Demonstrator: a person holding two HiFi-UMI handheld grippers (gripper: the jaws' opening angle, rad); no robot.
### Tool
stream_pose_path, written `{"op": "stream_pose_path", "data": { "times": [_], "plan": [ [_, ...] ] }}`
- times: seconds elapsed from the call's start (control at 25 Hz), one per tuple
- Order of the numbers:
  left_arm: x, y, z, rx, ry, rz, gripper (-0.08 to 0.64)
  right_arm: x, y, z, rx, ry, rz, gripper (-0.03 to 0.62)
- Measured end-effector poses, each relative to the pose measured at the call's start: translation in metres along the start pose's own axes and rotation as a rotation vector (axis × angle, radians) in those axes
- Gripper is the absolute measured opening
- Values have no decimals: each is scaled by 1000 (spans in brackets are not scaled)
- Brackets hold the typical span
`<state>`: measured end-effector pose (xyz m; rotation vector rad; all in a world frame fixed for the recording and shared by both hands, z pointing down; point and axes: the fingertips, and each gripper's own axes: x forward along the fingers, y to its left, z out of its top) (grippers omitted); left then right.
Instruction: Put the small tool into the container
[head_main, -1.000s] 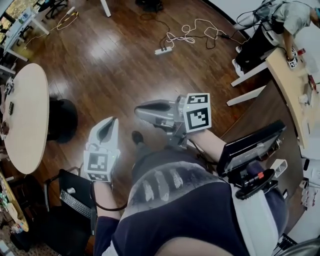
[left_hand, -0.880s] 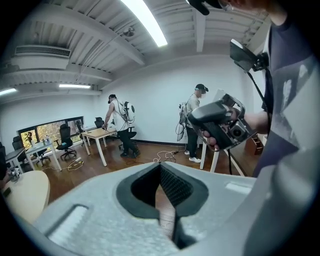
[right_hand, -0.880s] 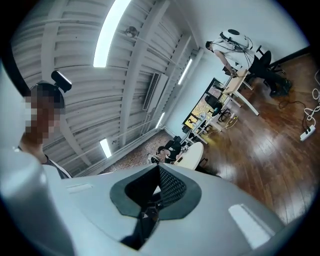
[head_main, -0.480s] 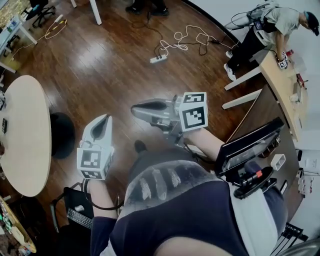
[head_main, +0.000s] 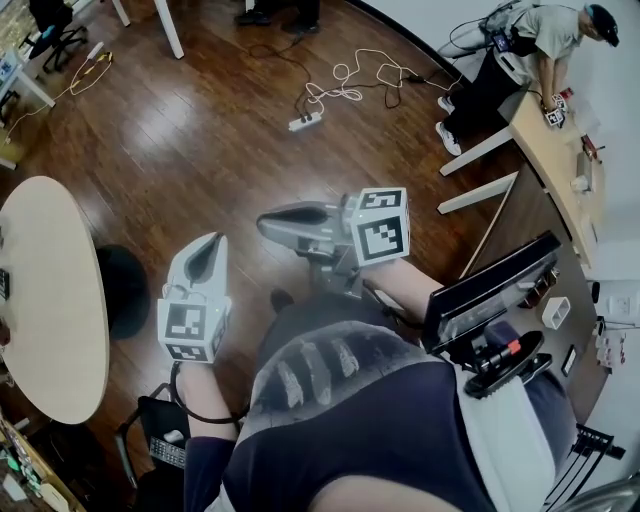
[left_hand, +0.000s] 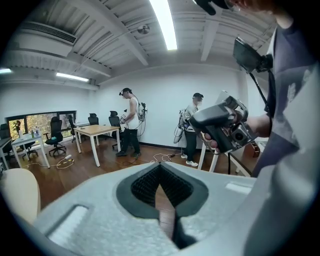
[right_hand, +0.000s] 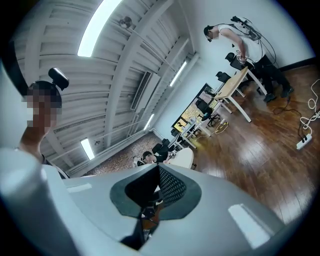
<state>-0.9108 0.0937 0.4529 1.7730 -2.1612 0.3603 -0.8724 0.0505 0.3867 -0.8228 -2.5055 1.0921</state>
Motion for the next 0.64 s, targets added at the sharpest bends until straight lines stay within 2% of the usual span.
{"op": "stream_pose_path", "data": {
  "times": [0.24, 0.4, 0.64],
  "plan": [
    [27, 27, 11, -2, 41, 24, 3, 15, -31, 33, 33, 3, 59, 2],
    [53, 28, 25, 7, 82, 53, 3, 5, -56, 57, 88, -11, 107, 2],
    [120, 13, 71, 89, 127, 56, 3, -35, -96, 102, 142, -8, 134, 2]
  ]
}}
